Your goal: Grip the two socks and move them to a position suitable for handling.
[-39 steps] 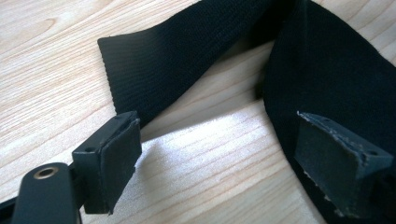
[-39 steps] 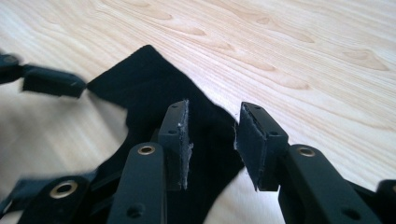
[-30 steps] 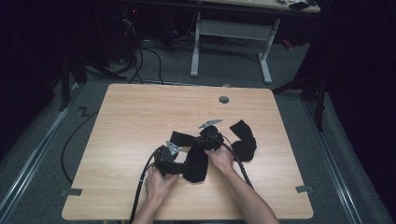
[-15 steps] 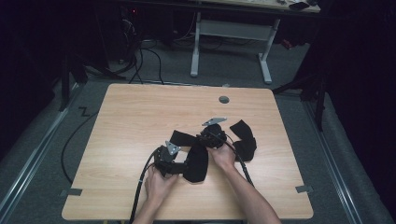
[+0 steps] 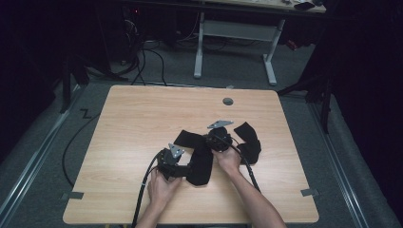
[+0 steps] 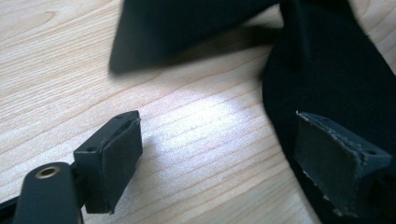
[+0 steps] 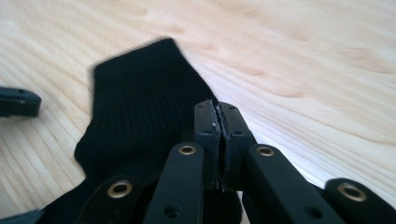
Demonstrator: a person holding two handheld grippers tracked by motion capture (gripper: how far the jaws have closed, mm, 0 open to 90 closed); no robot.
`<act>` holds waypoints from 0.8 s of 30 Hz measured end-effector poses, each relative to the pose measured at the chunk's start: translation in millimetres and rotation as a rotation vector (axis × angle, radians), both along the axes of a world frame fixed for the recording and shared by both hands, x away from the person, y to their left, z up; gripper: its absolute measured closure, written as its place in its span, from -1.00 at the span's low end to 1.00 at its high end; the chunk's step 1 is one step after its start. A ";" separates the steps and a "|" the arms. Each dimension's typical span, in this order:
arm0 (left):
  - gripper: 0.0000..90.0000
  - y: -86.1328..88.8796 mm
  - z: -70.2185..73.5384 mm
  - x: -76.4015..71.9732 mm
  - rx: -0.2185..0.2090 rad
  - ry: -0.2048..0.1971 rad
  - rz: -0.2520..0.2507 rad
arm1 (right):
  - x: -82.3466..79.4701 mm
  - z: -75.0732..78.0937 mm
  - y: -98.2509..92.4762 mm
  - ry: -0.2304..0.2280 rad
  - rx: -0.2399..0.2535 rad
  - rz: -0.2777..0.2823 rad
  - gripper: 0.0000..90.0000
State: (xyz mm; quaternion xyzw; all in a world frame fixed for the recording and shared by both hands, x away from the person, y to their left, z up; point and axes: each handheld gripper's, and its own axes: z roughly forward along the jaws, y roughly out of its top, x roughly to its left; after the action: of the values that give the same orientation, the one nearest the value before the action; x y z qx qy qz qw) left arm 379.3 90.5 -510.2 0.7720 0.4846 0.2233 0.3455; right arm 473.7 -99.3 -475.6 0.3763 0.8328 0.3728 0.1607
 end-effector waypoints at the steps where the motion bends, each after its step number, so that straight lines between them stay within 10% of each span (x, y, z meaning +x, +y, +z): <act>1: -0.63 -0.1 0.0 -0.1 0.000 -0.001 -0.001 | -1.9 2.1 -4.2 -0.008 0.000 -0.015 0.93; 10: -0.62 -0.1 0.0 0.0 -0.001 -0.002 -0.003 | -7.1 -11.1 -18.5 0.018 -0.048 -0.072 0.53; 18: -0.62 -0.5 0.0 -0.5 0.000 -0.003 -0.003 | 5.4 -12.2 16.3 0.012 -0.097 0.006 0.32; 24: -0.62 -0.7 0.1 -1.1 0.001 -0.003 -0.009 | 18.2 -20.2 14.0 0.020 -0.082 -0.098 0.16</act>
State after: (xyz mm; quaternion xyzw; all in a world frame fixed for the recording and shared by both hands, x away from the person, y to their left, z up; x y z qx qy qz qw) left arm 378.2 89.8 -510.1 0.7741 0.4805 0.2230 0.3468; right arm 491.9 -85.3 -495.8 0.4136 0.8294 0.3264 0.1857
